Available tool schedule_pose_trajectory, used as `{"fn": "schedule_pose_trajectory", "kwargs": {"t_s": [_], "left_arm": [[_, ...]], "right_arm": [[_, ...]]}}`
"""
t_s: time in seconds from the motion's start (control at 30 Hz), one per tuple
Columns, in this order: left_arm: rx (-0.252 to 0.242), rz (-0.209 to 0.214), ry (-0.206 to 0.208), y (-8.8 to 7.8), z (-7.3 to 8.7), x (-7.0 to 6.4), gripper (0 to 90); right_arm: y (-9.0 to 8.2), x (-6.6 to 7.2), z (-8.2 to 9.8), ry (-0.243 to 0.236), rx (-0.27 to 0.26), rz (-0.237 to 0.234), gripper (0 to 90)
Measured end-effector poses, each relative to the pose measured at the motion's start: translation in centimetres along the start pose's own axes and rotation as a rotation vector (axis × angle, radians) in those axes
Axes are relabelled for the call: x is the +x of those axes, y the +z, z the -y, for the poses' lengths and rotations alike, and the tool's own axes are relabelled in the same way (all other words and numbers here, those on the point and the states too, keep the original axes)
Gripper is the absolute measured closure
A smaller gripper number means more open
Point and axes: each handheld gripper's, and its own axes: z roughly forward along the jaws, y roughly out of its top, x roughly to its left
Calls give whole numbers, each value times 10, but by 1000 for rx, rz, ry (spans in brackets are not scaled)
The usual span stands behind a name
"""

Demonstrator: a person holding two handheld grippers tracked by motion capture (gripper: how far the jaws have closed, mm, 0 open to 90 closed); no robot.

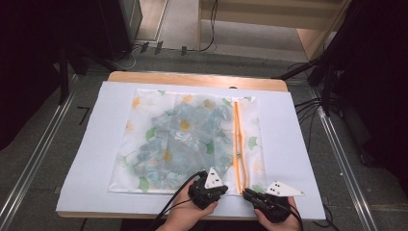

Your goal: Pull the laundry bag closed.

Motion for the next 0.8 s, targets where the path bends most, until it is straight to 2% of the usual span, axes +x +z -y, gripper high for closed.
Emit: {"fn": "schedule_pose_trajectory", "kwargs": {"t_s": [0.1,0.13,0.33,0.5,0.63,0.7,0.8], "left_arm": [[2,-1,0,0,0,0,900],[-1,0,-1,0,0,0,900],[1,0,-4,0,0,0,900],[-1,-6,-1,0,0,-1,900],[-3,-4,11,1,-2,-5,900],[-5,15,7,2,-3,-7,898],[-15,10,35,5,-5,-16,900]], "right_arm": [[-2,2,0,-9,-7,7,849],[-2,2,-1,-15,-18,11,900],[-5,4,-3,-22,-32,5,900],[-6,3,-4,-7,-45,-14,900],[-6,6,-7,-8,-51,3,900],[-5,6,-8,-5,-46,11,900],[-2,6,-8,5,-18,18,900]]}}
